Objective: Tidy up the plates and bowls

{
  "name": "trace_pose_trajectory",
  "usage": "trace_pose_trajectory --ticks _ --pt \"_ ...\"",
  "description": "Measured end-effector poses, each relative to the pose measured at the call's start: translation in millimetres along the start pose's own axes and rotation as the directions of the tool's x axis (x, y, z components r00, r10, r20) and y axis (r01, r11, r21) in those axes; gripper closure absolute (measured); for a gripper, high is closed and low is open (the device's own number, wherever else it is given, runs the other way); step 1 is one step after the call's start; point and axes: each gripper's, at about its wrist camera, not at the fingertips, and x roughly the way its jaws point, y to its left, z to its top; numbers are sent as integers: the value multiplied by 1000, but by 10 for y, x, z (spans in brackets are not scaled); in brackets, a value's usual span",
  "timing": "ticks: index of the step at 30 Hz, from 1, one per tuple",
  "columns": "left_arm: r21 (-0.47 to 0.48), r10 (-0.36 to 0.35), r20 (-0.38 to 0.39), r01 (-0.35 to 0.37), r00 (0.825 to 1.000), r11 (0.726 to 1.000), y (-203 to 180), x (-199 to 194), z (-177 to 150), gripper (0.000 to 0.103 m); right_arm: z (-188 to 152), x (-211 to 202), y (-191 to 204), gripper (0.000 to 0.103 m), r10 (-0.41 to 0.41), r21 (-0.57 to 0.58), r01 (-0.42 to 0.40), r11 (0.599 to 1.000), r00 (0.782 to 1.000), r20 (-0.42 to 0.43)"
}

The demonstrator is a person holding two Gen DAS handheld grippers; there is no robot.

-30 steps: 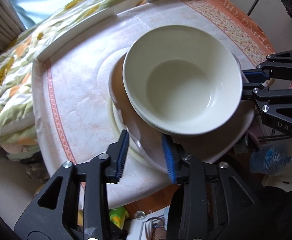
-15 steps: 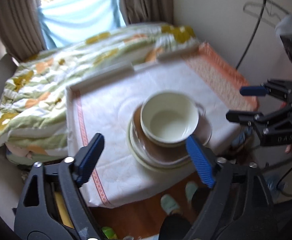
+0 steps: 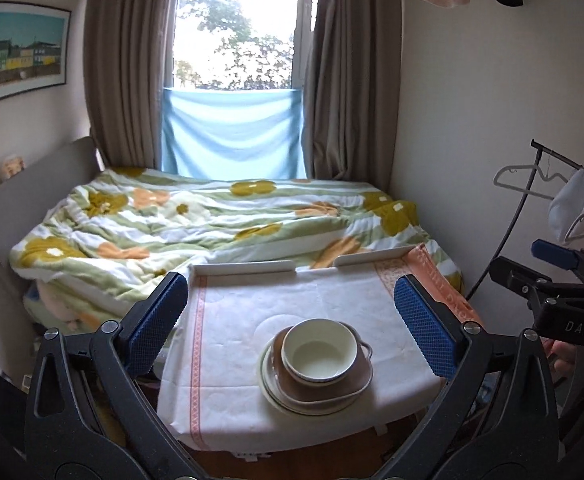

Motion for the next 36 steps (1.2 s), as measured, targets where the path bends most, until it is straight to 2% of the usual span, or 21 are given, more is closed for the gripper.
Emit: trace_pose_trajectory --ticks 4,19,36 --pt "-1 44 35 -44 998 999 -39 -145 -61 0 -20 -81 16 8 -4 -4 5 1000 1000 25" --pt "5 18 85 -19 996 1000 -142 -372 -141 0 -82 -317 9 8 -31 -18 32 999 996 84" --pt "38 8 104 -12 995 999 -285 -424 -124 0 -99 -378 -75 8 -42 13 40 999 995 94"
